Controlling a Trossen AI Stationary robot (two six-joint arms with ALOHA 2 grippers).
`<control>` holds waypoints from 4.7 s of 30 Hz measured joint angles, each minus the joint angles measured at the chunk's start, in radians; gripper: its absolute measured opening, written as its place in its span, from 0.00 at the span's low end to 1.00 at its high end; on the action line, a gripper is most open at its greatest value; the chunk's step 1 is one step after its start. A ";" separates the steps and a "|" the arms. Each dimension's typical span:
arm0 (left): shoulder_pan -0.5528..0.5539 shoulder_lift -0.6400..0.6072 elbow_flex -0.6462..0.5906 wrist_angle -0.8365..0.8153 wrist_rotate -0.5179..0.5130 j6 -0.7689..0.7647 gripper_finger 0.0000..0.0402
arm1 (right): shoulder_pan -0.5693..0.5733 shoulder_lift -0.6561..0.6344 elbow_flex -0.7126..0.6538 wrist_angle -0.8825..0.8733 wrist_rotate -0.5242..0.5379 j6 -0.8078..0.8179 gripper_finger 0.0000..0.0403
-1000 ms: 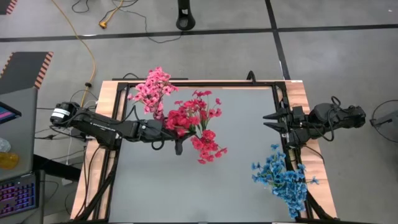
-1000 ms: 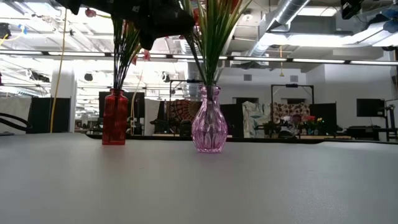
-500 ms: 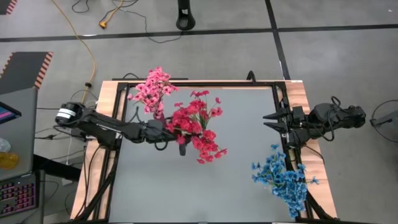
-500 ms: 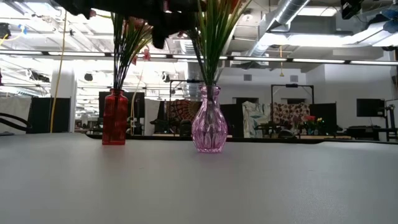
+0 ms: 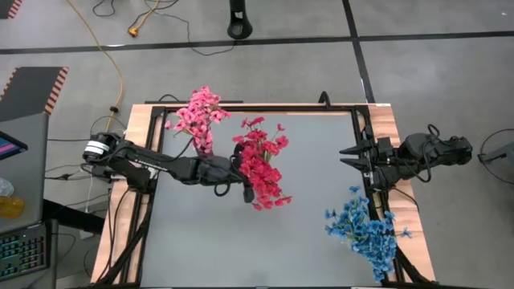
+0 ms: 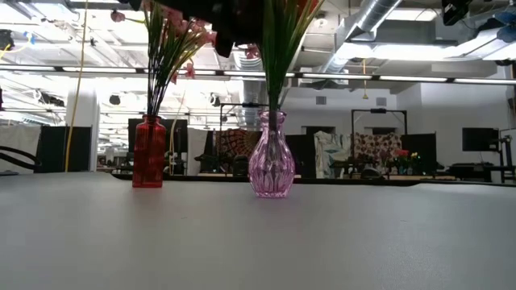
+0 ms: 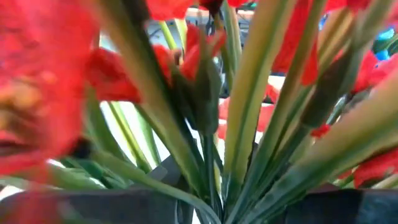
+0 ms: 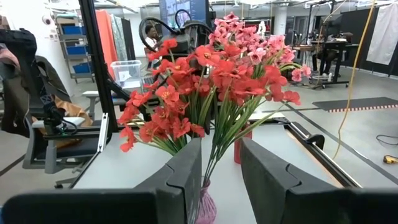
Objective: Sort flowers into vase by color
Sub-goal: Put the red flowers into the pink vase, then return to Home Position
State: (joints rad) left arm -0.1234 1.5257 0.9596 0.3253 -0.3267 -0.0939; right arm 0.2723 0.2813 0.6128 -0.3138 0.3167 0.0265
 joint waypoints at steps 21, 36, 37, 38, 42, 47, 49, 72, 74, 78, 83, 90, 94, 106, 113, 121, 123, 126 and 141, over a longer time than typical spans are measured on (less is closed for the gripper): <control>-0.014 -0.146 0.001 -0.234 0.005 -0.015 0.55 | 0.000 0.000 0.000 0.009 -0.001 0.003 0.34; -0.058 -0.290 0.001 -0.330 0.001 0.006 0.55 | 0.000 0.000 0.000 0.010 -0.001 0.002 0.34; -0.061 -0.302 0.001 -0.342 0.000 0.008 0.55 | 0.000 0.000 0.000 0.010 -0.001 0.002 0.34; -0.062 -0.313 0.001 -0.352 0.000 0.009 0.55 | 0.000 0.000 0.000 0.011 -0.001 0.002 0.34; -0.062 -0.366 0.001 -0.398 0.000 -0.003 0.55 | 0.000 0.000 0.000 0.011 -0.001 0.000 0.34; -0.062 -0.421 0.001 -0.446 0.001 -0.006 0.55 | 0.000 0.000 0.000 0.011 -0.001 0.000 0.34; -0.062 -0.438 0.001 -0.456 0.001 -0.006 0.55 | 0.000 0.000 0.000 0.011 -0.001 0.000 0.34; -0.205 -0.768 0.001 -0.616 0.052 -0.018 0.55 | 0.000 0.000 0.153 -0.065 -0.006 0.044 0.34; -0.230 -0.801 0.001 -0.649 0.044 -0.009 0.55 | 0.000 -0.001 0.175 -0.100 -0.006 0.041 0.34; -0.285 -0.855 -0.001 -0.736 -0.041 0.012 0.54 | 0.000 -0.004 0.193 -0.172 -0.006 0.030 0.33; -0.329 -0.921 -0.135 -0.681 -0.076 0.060 0.47 | 0.001 -0.016 0.151 -0.214 -0.006 0.018 0.21; -0.324 -1.071 -0.449 -0.397 -0.078 0.156 0.20 | 0.001 -0.055 0.063 -0.201 -0.007 -0.003 0.04; -0.292 -1.166 -0.604 -0.259 -0.079 0.191 0.07 | 0.001 -0.128 -0.031 -0.130 -0.022 -0.009 0.09; -0.132 -1.425 -0.803 -0.246 -0.090 0.168 0.00 | 0.000 -0.268 -0.263 0.025 -0.031 -0.011 0.06; -0.084 -1.523 -0.888 -0.260 -0.107 0.170 0.00 | 0.000 -0.279 -0.326 0.042 -0.029 0.000 0.09; -0.024 -1.523 -0.928 -0.239 -0.096 0.177 0.00 | -0.001 -0.278 -0.404 0.166 -0.026 -0.010 0.07; -0.006 -1.521 -0.950 -0.206 -0.079 0.183 0.00 | -0.003 -0.278 -0.435 0.245 -0.024 -0.031 0.06; 0.028 -1.515 -0.949 -0.200 -0.068 0.188 0.00 | -0.023 -0.278 -0.478 0.345 -0.024 -0.077 0.07; 0.189 -1.516 -0.951 -0.208 0.043 0.181 0.00 | -0.268 -0.278 -0.531 0.388 -0.030 -0.092 0.08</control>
State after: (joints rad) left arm 0.0653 0.0101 0.0090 0.1168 -0.2834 0.0867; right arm 0.0044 0.0032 0.0822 0.0741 0.2863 -0.0659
